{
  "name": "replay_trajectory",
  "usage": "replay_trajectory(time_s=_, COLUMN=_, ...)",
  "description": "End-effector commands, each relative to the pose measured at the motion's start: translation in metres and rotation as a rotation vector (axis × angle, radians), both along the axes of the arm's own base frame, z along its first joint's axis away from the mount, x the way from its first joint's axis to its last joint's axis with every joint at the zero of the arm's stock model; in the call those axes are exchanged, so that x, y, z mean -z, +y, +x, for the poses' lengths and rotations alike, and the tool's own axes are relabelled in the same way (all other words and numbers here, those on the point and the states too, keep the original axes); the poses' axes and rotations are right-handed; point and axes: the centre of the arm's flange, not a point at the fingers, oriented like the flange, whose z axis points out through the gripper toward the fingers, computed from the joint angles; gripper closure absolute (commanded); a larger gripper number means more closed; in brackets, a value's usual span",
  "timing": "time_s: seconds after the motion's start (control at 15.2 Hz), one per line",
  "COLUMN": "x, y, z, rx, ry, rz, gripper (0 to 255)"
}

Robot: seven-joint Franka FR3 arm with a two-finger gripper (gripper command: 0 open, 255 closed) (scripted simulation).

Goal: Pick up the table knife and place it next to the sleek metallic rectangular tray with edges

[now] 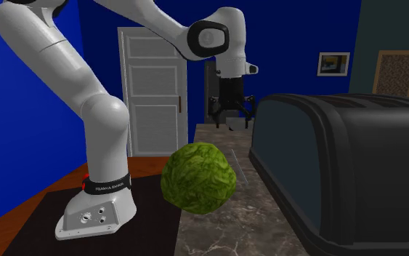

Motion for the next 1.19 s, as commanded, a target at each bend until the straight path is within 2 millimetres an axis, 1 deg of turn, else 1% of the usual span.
replay_trajectory(time_s=0.0, x=0.032, y=-0.003, z=0.008, rx=-0.145, ry=0.01, rz=-0.01, gripper=0)
replay_trajectory(time_s=0.07, x=0.045, y=-0.005, z=0.012, rx=-0.211, ry=0.012, rz=-0.014, gripper=0)
replay_trajectory(time_s=0.13, x=0.048, y=-0.006, z=0.014, rx=-0.23, ry=0.012, rz=-0.015, gripper=0)
replay_trajectory(time_s=0.53, x=0.08, y=-0.003, z=0.016, rx=-0.23, ry=0.012, rz=-0.015, gripper=0)
replay_trajectory(time_s=0.59, x=0.088, y=-0.003, z=0.016, rx=-0.23, ry=0.012, rz=-0.015, gripper=0)
replay_trajectory(time_s=1.12, x=0.088, y=-0.003, z=0.016, rx=-0.23, ry=0.012, rz=-0.015, gripper=0)
